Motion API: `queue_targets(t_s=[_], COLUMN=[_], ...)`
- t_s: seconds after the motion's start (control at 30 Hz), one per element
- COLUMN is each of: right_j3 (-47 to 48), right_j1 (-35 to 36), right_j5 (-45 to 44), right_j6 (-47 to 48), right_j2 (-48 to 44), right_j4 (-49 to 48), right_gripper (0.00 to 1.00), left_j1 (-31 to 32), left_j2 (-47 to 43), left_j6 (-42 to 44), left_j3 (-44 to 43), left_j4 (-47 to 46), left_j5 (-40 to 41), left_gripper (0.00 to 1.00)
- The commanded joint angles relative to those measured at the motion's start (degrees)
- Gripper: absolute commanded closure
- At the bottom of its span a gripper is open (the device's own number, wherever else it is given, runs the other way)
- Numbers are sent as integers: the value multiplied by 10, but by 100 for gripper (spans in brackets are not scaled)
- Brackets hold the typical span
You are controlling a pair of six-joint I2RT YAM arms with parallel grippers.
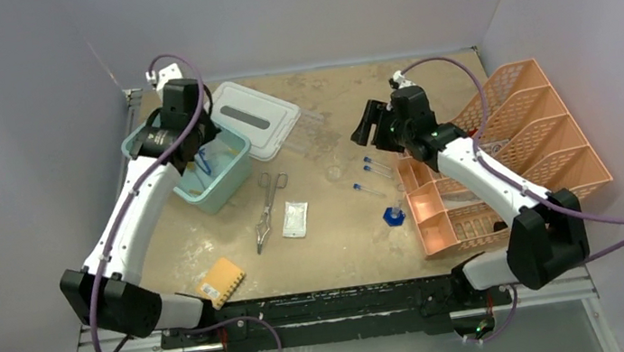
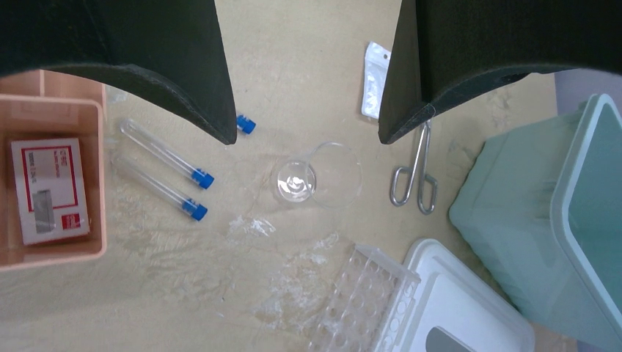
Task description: Organize the chemistry lab equipment
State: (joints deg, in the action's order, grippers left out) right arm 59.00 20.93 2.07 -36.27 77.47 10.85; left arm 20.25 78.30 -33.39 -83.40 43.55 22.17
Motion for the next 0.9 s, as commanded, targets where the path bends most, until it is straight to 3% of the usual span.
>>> queue_targets(t_s=[0.0, 0.23, 0.5, 0.67, 0.87], right_j3=[52, 105, 167, 189, 192], right_j1=[-1, -1, -1, -2, -2], right_j5=[-9, -8, -6, -14, -17], right_j6=[32, 62, 92, 108, 113], right_j2=[21, 74, 133, 152, 158], right_j4=[-14, -16, -17, -16, -16], right_gripper=[28, 27, 28, 27, 28], left_j1=[-58, -130, -138, -131, -111], left_j2=[45, 132, 217, 213, 245], left_j6=[-23, -64, -99, -129, -140], left_j3=[-26, 13, 17, 74, 80], left_j4=[-24, -77, -109, -186, -193], left_j5=[28, -57, -119, -86, -64], left_gripper=[100, 100, 100, 100, 100])
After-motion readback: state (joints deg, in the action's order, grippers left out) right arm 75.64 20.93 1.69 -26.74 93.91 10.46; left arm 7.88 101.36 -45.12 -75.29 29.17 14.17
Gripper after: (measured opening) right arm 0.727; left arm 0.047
